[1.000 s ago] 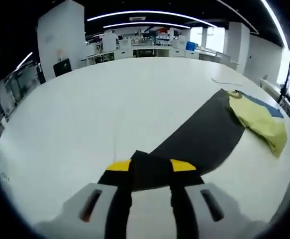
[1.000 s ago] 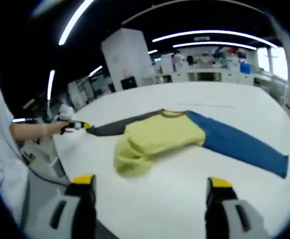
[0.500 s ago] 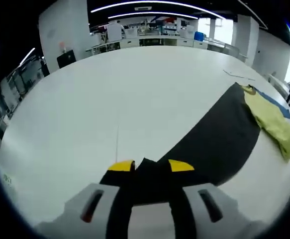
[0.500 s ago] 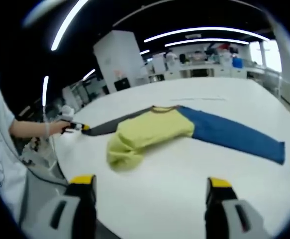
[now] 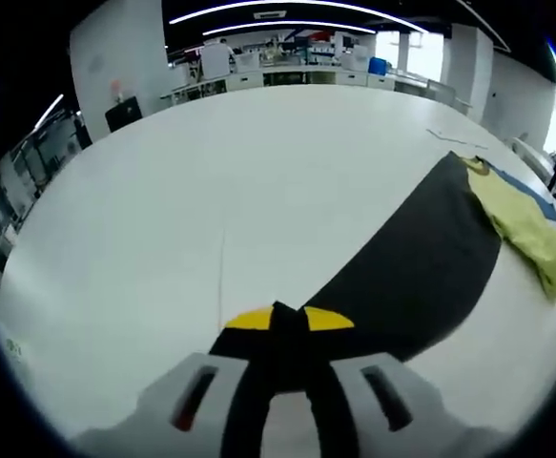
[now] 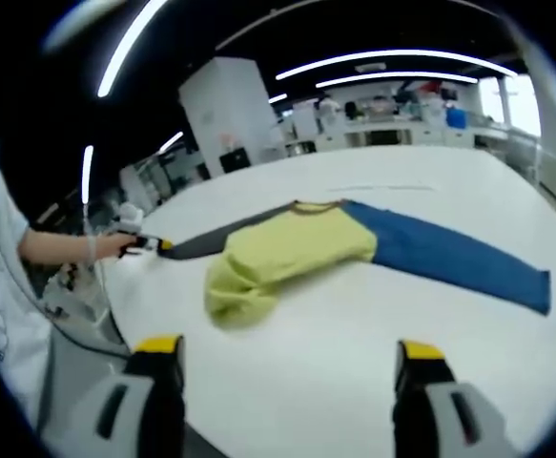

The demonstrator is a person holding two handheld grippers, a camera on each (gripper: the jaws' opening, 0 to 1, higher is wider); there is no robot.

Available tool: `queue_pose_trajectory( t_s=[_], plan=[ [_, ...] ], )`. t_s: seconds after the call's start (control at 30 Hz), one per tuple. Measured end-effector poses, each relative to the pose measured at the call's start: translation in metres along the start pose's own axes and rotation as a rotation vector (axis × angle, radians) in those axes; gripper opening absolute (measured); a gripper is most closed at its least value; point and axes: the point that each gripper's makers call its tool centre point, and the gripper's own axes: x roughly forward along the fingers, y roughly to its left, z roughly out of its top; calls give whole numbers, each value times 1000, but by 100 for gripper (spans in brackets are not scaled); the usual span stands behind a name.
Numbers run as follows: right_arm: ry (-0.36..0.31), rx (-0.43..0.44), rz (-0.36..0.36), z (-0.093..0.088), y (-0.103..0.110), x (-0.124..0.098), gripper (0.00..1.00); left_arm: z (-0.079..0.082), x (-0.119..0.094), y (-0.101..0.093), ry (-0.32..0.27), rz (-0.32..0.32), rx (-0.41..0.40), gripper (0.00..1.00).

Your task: Fold the garment on the visible template until the final outline fits inside the template.

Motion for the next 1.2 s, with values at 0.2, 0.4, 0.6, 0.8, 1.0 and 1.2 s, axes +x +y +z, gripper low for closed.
queue_pose_trajectory(
  t_s=[0.2,0.4,0.6,0.8,1.0,1.2],
  plan=[
    [-2,-1,2,0,1,0,91,2,-11,-1,-22,-16,26,1],
    [-9,-13,21,3,5,2,91,3,-31,-8,-64,-53,28,1],
    [-16,-28,47,7,12,4,91,-20,-58,-14,-73,-58,39,1],
    [-24,-44,60,11,16,3,91,-47,-70,-13,-46,-49,15,2],
    [-28,-53,60,10,18,-3,91,-67,-71,-17,-13,-46,-16,3],
    [-32,-51,45,8,13,-9,91,-68,-71,-21,-9,-59,-19,4]
  ],
)
